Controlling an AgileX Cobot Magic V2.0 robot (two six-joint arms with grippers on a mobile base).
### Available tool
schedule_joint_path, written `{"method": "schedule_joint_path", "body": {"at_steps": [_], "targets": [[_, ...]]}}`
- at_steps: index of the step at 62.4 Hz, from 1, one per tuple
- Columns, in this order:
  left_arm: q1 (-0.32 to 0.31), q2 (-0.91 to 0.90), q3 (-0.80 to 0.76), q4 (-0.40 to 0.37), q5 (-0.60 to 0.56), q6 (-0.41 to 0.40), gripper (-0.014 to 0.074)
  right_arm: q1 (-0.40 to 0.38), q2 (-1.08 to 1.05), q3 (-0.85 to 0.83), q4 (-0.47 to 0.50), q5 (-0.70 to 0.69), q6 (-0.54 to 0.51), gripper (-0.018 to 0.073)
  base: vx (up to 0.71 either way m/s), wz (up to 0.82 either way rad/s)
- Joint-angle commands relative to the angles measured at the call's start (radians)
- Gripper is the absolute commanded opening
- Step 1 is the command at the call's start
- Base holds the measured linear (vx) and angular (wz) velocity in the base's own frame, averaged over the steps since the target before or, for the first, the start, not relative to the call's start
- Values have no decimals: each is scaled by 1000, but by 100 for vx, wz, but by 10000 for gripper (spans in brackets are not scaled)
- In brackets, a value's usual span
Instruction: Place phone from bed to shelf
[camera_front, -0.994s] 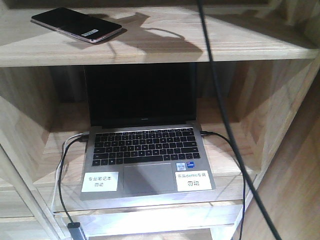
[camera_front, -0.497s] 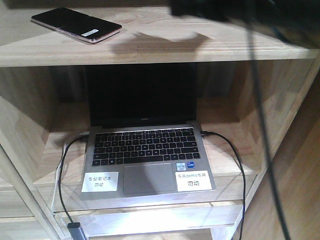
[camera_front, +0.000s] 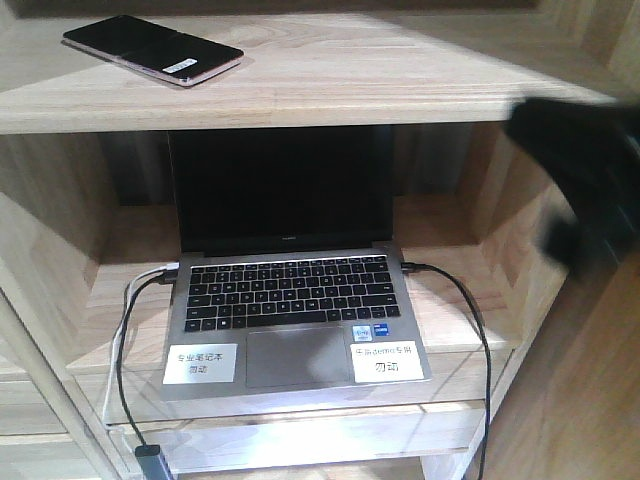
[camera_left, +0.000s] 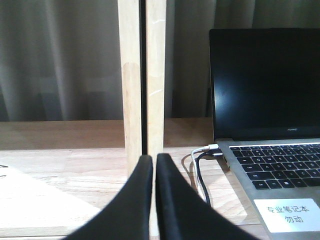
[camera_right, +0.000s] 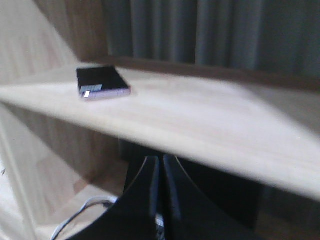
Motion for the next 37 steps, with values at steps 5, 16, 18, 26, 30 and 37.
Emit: {"method": "schedule_joint_path", "body": {"at_steps": [5, 16, 18, 26, 30, 37], "targets": [[-4, -13, -21, -9, -72, -6, 1, -2, -154, 109, 42, -68, -5, -6, 0, 0], [-4, -13, -21, -9, -72, -6, 1, -2, -310, 237, 55, -68, -5, -6, 0, 0], [-4, -13, -21, -9, -72, -6, 1, -2, -336, 259, 55, -68, -5, -6, 0, 0], [-4, -13, -21, -9, -72, -6, 1, -2, -418, 331, 54, -68, -5, -6, 0, 0], [-4, -13, -21, -9, -72, -6, 1, -2, -443, 360, 54, -68, -5, -6, 0, 0], [-4, -13, -21, -9, -72, -6, 1, -2, -465, 384, 54, -70, -9, -6, 0, 0]]}}
